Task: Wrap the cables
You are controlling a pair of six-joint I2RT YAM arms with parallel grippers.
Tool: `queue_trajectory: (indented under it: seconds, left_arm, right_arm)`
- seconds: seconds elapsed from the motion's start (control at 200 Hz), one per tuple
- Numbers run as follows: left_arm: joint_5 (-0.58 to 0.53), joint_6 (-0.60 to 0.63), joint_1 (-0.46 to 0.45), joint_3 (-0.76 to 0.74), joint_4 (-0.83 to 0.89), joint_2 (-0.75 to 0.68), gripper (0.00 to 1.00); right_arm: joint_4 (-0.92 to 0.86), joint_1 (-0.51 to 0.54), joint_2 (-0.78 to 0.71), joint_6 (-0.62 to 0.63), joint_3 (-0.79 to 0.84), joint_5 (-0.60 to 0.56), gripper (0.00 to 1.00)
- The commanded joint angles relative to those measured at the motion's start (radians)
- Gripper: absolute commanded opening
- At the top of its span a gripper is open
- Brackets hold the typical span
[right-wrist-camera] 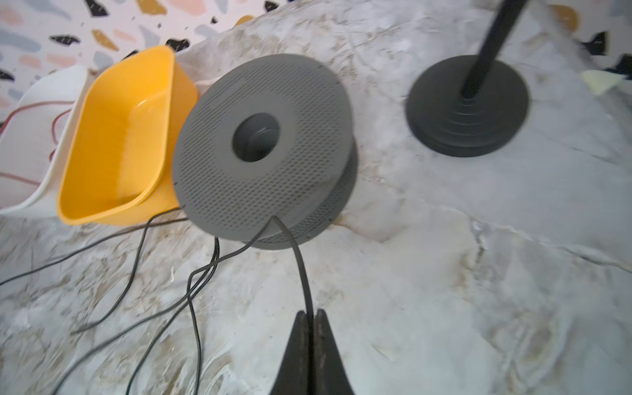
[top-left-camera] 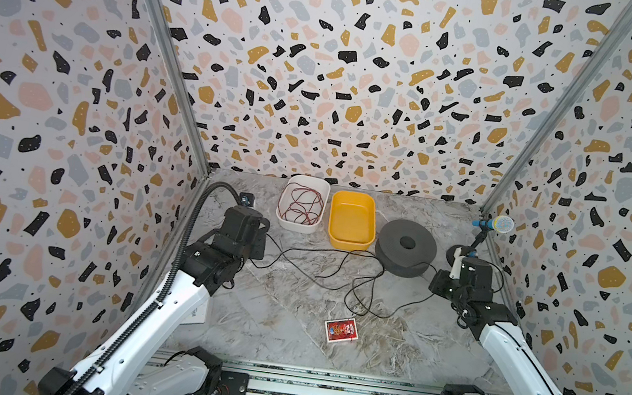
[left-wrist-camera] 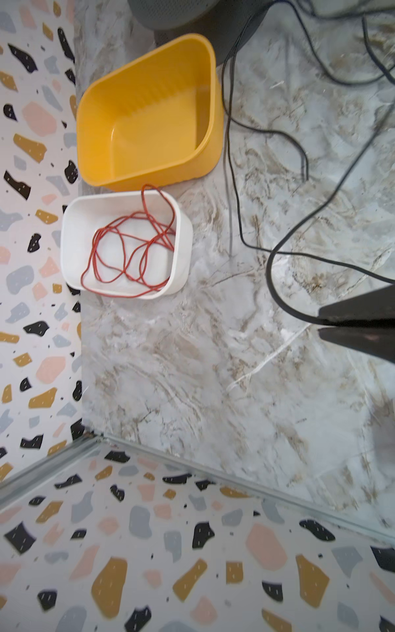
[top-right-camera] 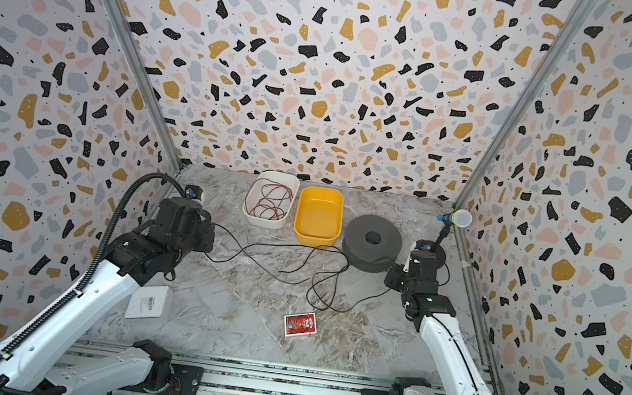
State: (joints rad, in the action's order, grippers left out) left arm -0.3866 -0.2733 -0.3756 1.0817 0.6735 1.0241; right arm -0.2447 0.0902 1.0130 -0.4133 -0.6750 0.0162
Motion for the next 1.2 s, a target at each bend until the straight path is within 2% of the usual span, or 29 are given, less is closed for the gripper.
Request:
queue_trajectory:
  seconds: [0.0, 0.105, 0.135, 0.165, 0.225, 0.315, 0.375, 0.436, 0.521, 0.641, 0.746, 0.956, 1.192]
  left_arm:
    - [-0.084, 0.037, 0.004, 0.017, 0.036, -0.026, 0.00]
    - [-0.105, 0.046, 0.004, -0.005, 0.035, -0.038, 0.00]
    - [-0.093, 0.046, 0.004, -0.010, 0.032, -0.042, 0.00]
    - [-0.072, 0.043, 0.004, -0.020, 0.023, -0.049, 0.00]
    - [-0.014, 0.032, 0.004, -0.045, -0.008, -0.063, 0.00]
    - [0.073, 0.023, 0.004, -0.073, -0.042, -0.066, 0.00]
    - [0.090, 0.023, 0.004, -0.078, -0.045, -0.061, 0.00]
    - [0.106, 0.024, 0.003, -0.078, -0.045, -0.059, 0.00]
    - [0.147, 0.023, 0.004, -0.076, -0.055, -0.065, 0.00]
    - [0.227, 0.008, 0.004, -0.077, -0.068, -0.076, 0.00]
    - [0.288, 0.006, 0.004, -0.090, -0.077, -0.087, 0.02]
    - [0.327, 0.005, 0.004, -0.110, -0.060, -0.100, 0.03]
    - [0.365, 0.000, 0.004, -0.132, -0.066, -0.128, 0.03]
  right_arm:
    - [-0.017, -0.036, -0.015, -0.004, -0.006, 0.030, 0.00]
    - [-0.020, -0.037, 0.003, 0.000, -0.005, 0.029, 0.00]
    - [-0.014, -0.038, 0.005, 0.004, -0.003, 0.040, 0.06]
    - [-0.008, -0.037, 0.004, 0.005, -0.002, 0.055, 0.13]
    - [0.003, -0.035, 0.004, 0.010, 0.004, 0.084, 0.36]
    - [0.006, -0.013, 0.005, 0.024, -0.002, 0.114, 0.63]
    - [-0.010, 0.023, 0.003, 0.039, -0.017, 0.089, 0.84]
    - [-0.022, 0.085, -0.003, 0.053, -0.031, 0.033, 1.00]
    - [-0.024, 0.183, -0.003, 0.068, -0.050, -0.022, 0.99]
    - [0.030, 0.290, 0.030, 0.069, -0.051, 0.043, 1.00]
    - [0.069, 0.357, 0.103, 0.060, -0.060, 0.039, 0.96]
    - [0.075, 0.394, 0.314, 0.058, -0.131, -0.024, 0.83]
    - [0.138, 0.424, 0.499, -0.024, -0.169, -0.107, 0.70]
